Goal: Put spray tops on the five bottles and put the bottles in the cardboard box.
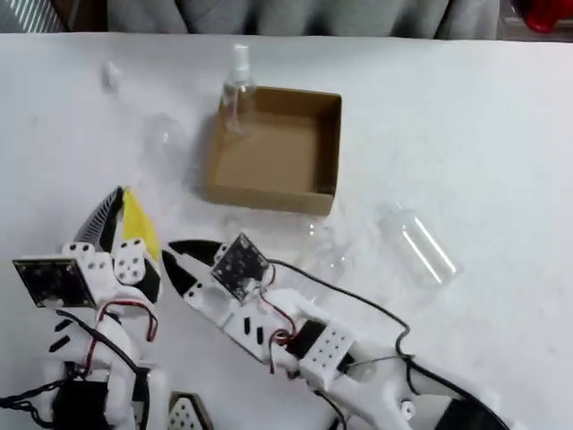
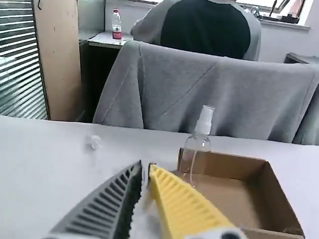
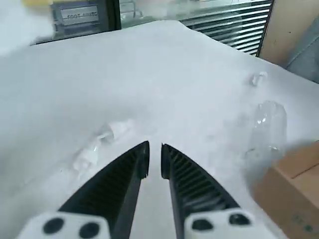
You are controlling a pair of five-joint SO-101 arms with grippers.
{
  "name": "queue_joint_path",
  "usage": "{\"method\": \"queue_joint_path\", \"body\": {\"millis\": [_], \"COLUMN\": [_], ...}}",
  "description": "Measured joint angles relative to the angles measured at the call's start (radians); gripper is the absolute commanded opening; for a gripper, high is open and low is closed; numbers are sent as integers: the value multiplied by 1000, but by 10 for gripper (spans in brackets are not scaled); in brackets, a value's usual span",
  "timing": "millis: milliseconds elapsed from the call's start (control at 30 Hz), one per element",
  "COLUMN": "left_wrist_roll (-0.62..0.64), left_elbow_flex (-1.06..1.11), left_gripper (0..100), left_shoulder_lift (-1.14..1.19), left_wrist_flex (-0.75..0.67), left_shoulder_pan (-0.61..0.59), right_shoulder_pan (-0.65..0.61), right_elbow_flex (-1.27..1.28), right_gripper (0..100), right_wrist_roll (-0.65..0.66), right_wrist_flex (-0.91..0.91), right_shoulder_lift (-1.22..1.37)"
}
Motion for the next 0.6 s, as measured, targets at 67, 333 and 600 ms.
{"method": "queue_joint_path", "body": {"millis": [67, 333, 600], "left_wrist_roll": [-2, -2, -2], "left_elbow_flex": [0, 0, -215], "left_gripper": [20, 20, 20], "left_shoulder_lift": [0, 11, 443], "left_wrist_flex": [15, 11, -17], "left_shoulder_pan": [0, -229, -325], "right_shoulder_pan": [-6, -20, -25], "right_elbow_flex": [-3, -3, -3], "right_gripper": [15, 15, 15], "right_wrist_roll": [0, 0, 0], "right_wrist_flex": [-8, 20, 21], "right_shoulder_lift": [25, 32, 32]}}
